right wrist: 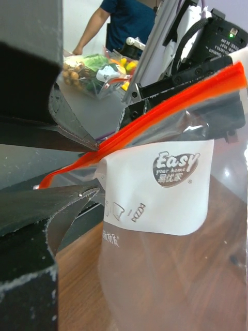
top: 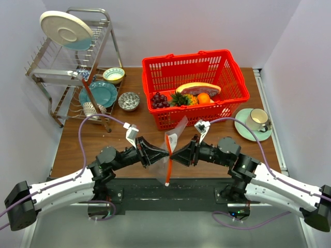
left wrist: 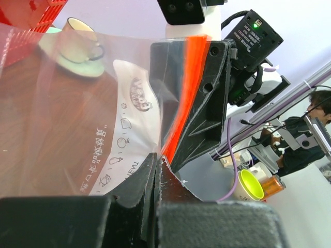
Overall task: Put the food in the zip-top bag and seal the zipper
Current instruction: Open the zipper of the food storage bag.
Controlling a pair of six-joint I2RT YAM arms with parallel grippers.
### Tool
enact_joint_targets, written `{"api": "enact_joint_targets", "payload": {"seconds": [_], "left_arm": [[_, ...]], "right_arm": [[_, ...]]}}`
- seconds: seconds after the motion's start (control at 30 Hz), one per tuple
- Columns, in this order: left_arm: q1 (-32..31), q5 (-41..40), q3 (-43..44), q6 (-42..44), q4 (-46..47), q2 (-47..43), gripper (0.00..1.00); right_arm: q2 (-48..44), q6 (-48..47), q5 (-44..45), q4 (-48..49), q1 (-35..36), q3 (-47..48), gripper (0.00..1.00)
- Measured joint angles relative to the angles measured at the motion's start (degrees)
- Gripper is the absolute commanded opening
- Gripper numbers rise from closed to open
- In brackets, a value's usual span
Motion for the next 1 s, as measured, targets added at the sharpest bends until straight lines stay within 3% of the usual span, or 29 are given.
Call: {"api": "enact_joint_targets", "payload": {"seconds": [0.3,0.43,0.57,0.83,1.0], "left_arm": [[0.00,0.04,0.00,-0.52,2.97,2.75,0.00],[0.00,0.26,0.00,-0.57,3.74,3.04,0.00],[0.00,0.46,0.00,-0.61,3.89,2.89,0.00],[0.00,-0.28,0.00,-0.22,1.92,2.32,0.00],[-0.02,-2.67,2.91,2.16,-7.63,0.39,0.00]], "right_arm": [[2.32,0.15,-0.46,0.17,0.02,0.00,0.32],[2.21,0.13,-0.42,0.15,0.02,0.00,0.22],[2.12,-0.02,0.04,0.11,0.04,0.00,0.00],[1.27,-0.15,1.29,-1.70,0.17,0.00,0.00],[-2.10,-0.92,7.34,-8.57,0.15,0.68,0.00]]}}
